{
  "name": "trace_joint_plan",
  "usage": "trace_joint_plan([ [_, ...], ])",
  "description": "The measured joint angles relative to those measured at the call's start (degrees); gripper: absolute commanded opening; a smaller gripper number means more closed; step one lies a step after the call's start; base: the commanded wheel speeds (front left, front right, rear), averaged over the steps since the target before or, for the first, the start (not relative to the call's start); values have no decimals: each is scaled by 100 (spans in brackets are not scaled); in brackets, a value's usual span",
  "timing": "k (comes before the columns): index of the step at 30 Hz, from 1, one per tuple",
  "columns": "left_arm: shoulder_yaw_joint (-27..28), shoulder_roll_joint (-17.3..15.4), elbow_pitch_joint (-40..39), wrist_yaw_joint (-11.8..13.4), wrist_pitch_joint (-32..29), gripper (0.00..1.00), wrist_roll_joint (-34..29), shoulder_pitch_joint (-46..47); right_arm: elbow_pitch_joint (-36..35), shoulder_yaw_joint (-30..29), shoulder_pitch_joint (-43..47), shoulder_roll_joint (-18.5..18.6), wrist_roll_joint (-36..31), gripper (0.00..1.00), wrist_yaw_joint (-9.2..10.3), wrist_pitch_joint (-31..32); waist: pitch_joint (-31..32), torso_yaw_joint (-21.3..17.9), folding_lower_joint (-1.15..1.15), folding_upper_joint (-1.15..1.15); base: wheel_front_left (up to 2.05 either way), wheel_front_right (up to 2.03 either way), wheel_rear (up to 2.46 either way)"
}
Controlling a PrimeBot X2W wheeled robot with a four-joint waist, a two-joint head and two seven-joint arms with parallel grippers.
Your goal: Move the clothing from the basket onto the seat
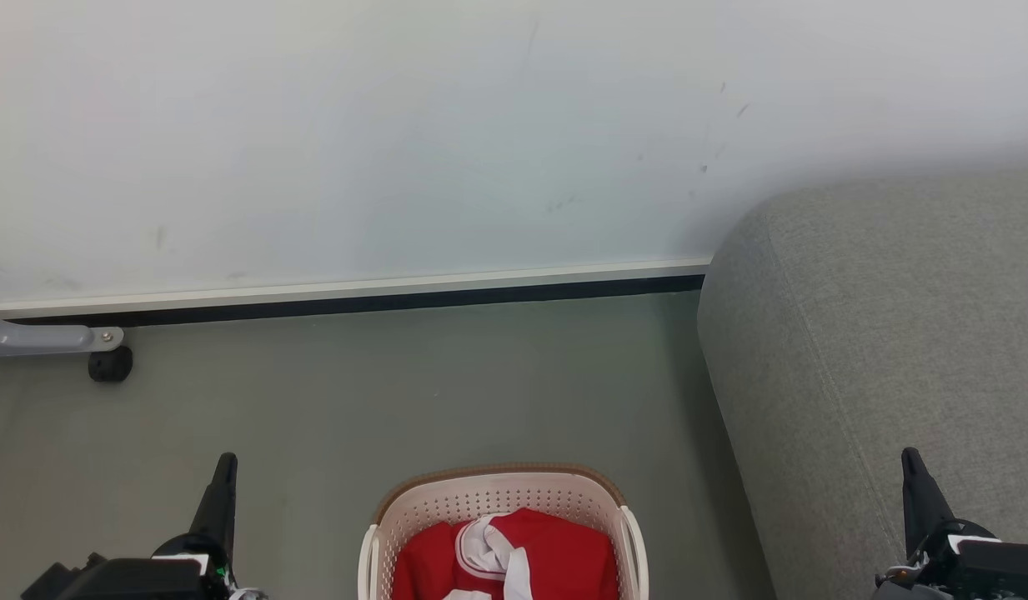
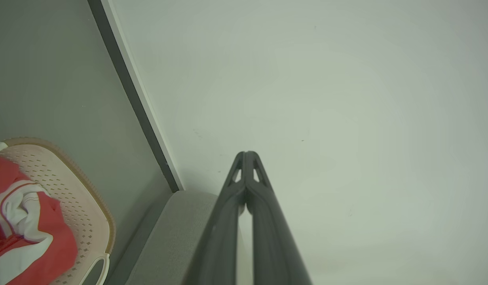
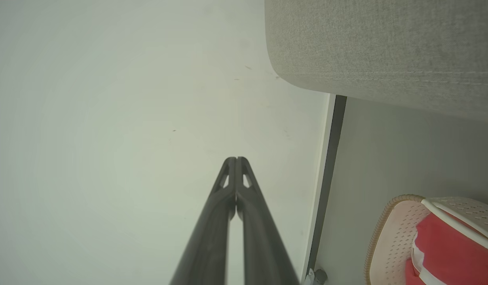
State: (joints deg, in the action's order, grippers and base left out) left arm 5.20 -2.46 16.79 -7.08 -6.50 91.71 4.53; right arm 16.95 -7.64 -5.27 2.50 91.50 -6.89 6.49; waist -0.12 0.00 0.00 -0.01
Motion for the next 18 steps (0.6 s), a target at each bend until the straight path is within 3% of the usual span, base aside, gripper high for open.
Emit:
trace_joint_plan([
  [18,-1,1,-2,0,0,0,0,1,-4,0,0,0,0,0,0,0,0,0,0,0,0,0,0],
])
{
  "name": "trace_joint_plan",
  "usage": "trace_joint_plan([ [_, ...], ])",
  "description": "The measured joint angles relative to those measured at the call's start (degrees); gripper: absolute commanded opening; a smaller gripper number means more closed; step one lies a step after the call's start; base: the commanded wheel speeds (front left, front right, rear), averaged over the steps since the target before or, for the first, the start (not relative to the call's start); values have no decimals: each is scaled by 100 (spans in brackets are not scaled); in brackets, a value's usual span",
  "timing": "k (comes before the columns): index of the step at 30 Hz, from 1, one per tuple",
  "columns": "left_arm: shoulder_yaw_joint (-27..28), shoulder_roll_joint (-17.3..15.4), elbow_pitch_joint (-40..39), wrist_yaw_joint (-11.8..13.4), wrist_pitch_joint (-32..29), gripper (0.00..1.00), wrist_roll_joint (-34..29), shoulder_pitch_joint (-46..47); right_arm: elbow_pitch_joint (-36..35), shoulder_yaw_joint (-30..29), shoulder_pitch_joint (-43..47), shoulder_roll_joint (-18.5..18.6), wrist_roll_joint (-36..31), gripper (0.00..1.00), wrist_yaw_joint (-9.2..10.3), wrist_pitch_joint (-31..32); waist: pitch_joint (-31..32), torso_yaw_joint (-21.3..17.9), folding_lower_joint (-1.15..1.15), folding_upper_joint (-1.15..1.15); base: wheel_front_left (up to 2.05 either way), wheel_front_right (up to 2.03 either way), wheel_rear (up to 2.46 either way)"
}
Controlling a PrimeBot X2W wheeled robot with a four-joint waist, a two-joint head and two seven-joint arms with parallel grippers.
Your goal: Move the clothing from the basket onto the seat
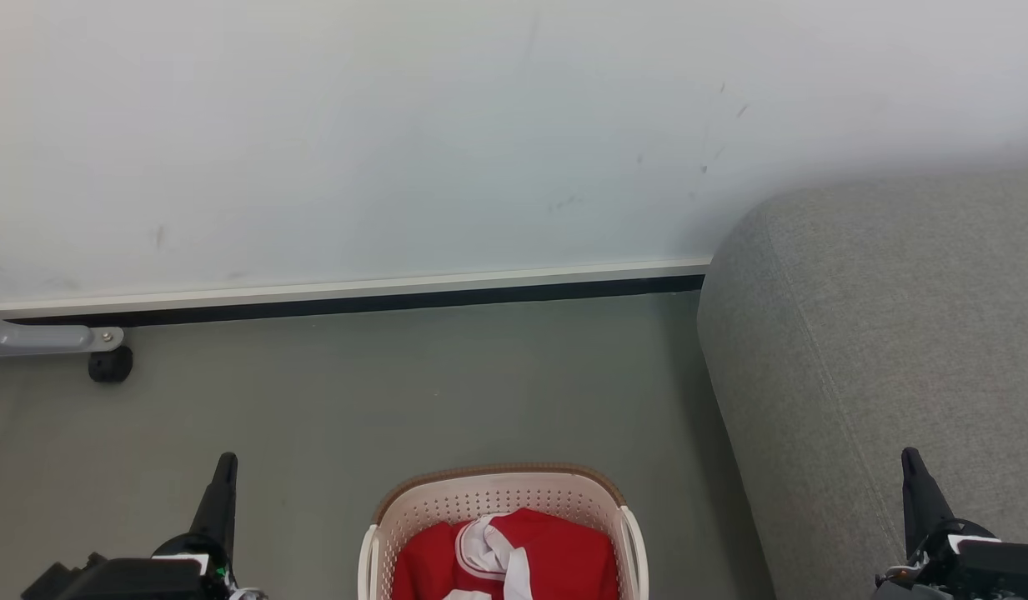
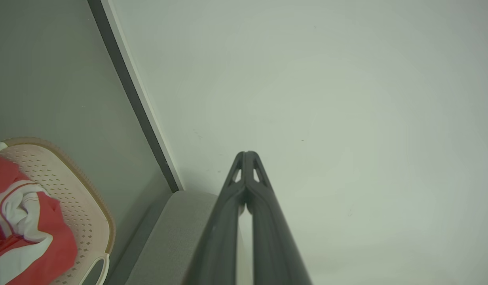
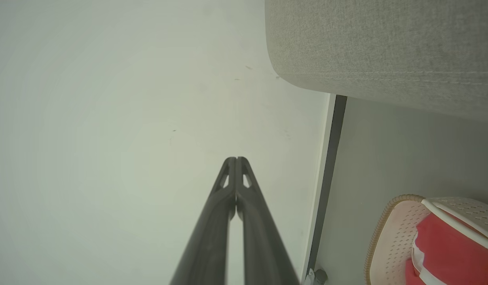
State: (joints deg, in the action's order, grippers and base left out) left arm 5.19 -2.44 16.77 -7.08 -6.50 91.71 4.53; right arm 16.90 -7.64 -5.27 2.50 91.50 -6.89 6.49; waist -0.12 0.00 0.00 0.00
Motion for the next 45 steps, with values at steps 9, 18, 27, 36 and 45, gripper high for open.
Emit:
trace_joint_plan([
  [9,0,0,0,0,0,0,0,0,0,1,0,0,0,0,0,0,0,0,0,0,0,0,0],
  [18,0,0,0,0,0,0,0,0,0,0,0,0,0,0,0,0,0,0,0,0,0,0,0],
  [27,-10,18,103,3,0,0,-1,-65,105,10,49,-24,-1,0,9,-1,0,0,0,0,0,0,0],
  [36,-147,66,263,9,114,100,-22,-292,277,125,258,-103,-9,100,32,-121,5,2,0,0,0,0,0],
  [45,-268,64,124,115,315,100,-410,-293,202,196,262,-101,-242,100,57,-318,27,9,0,0,0,0,0],
])
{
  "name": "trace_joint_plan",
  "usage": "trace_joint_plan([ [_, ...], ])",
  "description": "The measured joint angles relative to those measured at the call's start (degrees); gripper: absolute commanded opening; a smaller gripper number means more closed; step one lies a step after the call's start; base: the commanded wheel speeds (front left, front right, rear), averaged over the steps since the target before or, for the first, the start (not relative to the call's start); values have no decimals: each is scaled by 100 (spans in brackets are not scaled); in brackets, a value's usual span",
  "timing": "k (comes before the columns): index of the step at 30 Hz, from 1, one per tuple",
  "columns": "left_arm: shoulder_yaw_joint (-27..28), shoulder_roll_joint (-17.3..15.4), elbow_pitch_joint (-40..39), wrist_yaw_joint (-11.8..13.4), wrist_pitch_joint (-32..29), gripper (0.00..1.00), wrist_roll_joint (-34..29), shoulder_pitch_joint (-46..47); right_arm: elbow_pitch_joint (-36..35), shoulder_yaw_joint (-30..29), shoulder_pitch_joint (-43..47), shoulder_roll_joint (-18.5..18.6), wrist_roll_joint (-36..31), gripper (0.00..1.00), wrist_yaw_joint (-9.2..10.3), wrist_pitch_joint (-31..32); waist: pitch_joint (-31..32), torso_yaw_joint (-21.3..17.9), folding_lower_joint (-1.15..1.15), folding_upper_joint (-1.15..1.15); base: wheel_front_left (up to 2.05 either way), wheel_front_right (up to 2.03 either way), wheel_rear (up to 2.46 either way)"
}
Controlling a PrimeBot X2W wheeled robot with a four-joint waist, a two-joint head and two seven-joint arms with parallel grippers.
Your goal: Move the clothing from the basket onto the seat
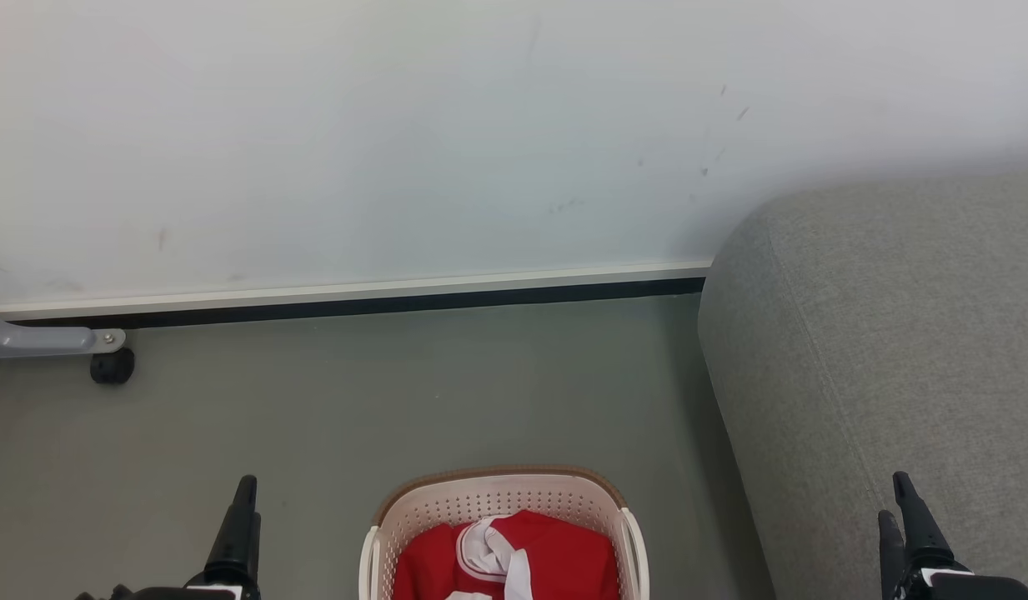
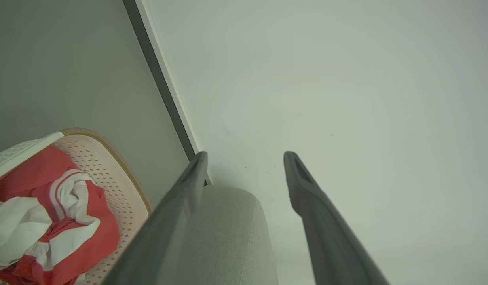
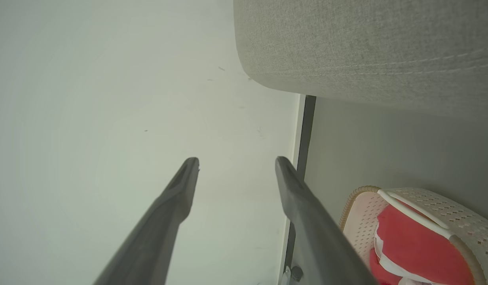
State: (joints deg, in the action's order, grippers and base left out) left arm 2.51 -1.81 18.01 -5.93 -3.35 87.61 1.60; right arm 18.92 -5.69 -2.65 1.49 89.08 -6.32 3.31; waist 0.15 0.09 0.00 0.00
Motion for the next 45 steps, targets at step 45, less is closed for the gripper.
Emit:
trace_joint_plan([
  [45,-688,-218,-498,749,912,100,-4742,10,-490,1099,46,298,-4170,100,745,-912,62,73,0,0,0,0,0],
])
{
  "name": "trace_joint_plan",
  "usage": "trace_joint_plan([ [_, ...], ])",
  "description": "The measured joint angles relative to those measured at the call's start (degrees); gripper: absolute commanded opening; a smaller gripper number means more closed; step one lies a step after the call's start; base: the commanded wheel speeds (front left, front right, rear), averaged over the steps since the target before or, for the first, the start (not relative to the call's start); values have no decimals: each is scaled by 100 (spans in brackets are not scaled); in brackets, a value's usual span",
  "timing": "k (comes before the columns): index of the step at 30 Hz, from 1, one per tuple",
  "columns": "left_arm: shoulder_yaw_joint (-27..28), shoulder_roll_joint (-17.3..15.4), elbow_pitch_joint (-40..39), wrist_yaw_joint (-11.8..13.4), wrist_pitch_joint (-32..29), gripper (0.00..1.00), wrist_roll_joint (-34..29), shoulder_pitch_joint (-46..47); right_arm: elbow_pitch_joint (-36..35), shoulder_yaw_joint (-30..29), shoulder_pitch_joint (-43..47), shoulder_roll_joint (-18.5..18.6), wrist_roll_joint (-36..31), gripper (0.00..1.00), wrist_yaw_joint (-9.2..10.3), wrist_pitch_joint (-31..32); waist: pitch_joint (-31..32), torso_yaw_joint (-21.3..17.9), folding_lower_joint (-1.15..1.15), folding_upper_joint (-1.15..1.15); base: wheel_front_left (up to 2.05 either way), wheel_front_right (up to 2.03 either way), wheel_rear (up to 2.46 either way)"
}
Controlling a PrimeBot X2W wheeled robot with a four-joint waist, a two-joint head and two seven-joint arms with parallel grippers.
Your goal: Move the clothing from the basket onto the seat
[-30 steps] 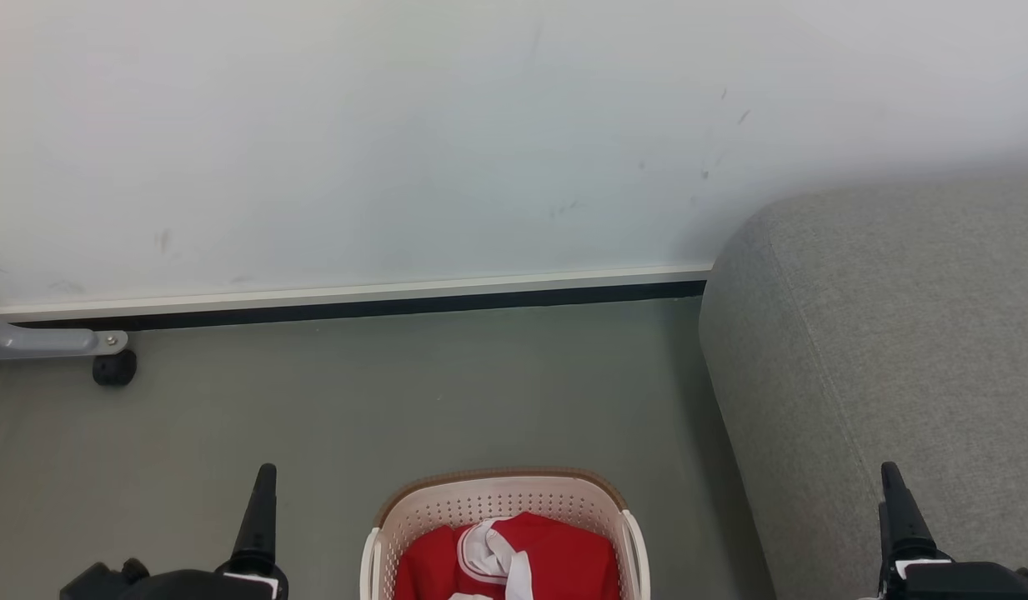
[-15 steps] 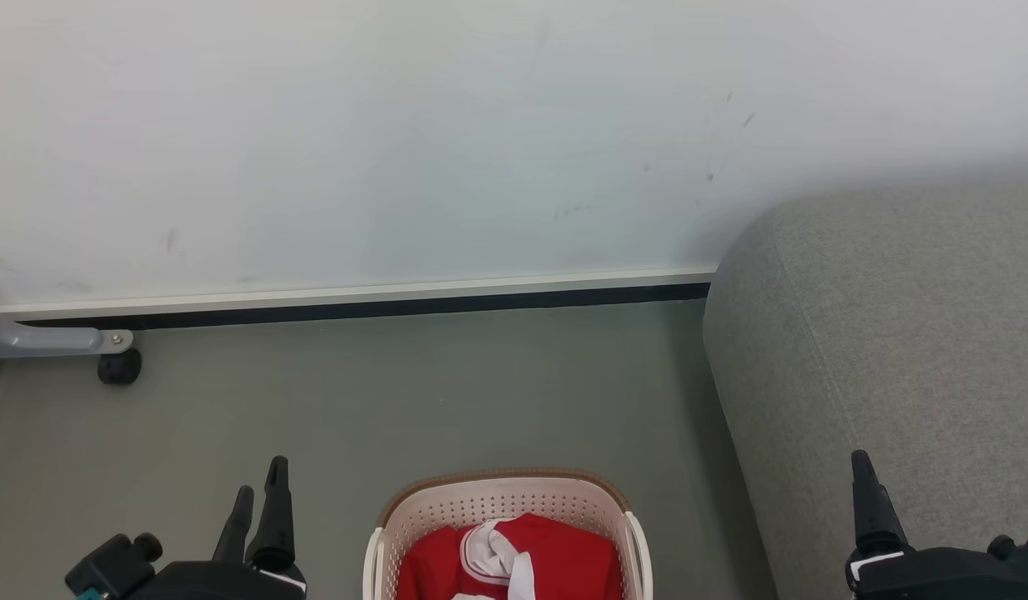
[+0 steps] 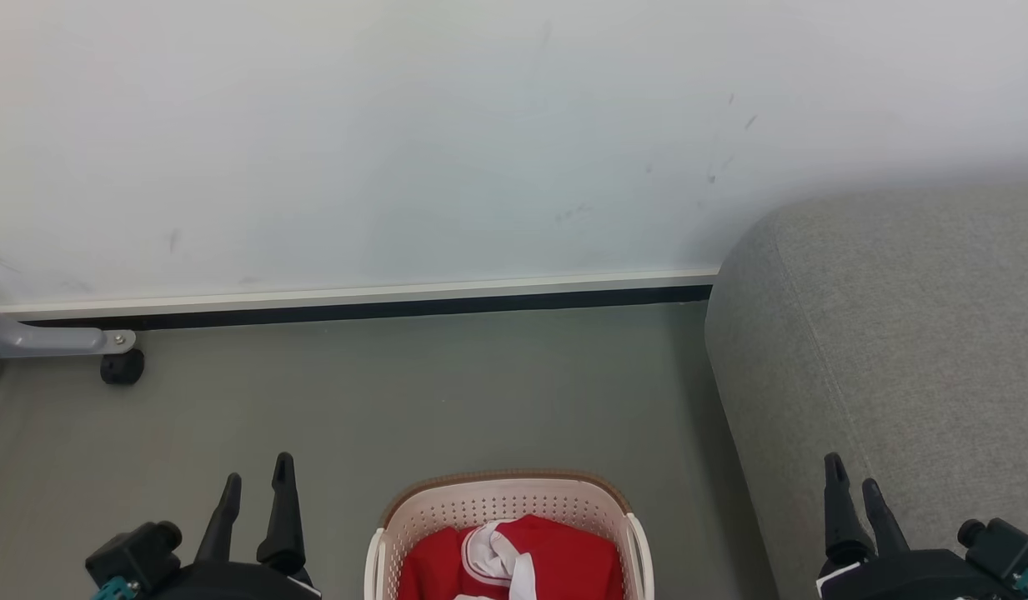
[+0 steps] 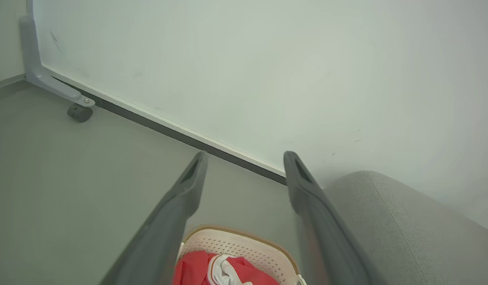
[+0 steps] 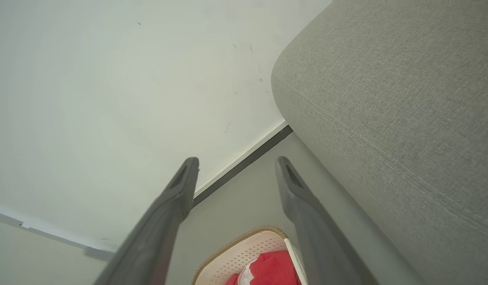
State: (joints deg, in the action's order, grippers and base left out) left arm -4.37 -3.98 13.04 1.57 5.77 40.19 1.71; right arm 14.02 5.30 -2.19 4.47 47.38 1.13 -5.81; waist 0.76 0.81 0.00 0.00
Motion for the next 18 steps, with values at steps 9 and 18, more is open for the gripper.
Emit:
trace_joint_plan([
  [9,4,-1,-32,105,201,100,-959,-111,36,220,53,16,-739,100,140,-193,19,17,0,0,0,0,0],
  [18,-53,-3,-52,254,400,100,-1716,-211,96,409,108,57,-1449,100,249,-391,36,29,0,0,0,0,0],
])
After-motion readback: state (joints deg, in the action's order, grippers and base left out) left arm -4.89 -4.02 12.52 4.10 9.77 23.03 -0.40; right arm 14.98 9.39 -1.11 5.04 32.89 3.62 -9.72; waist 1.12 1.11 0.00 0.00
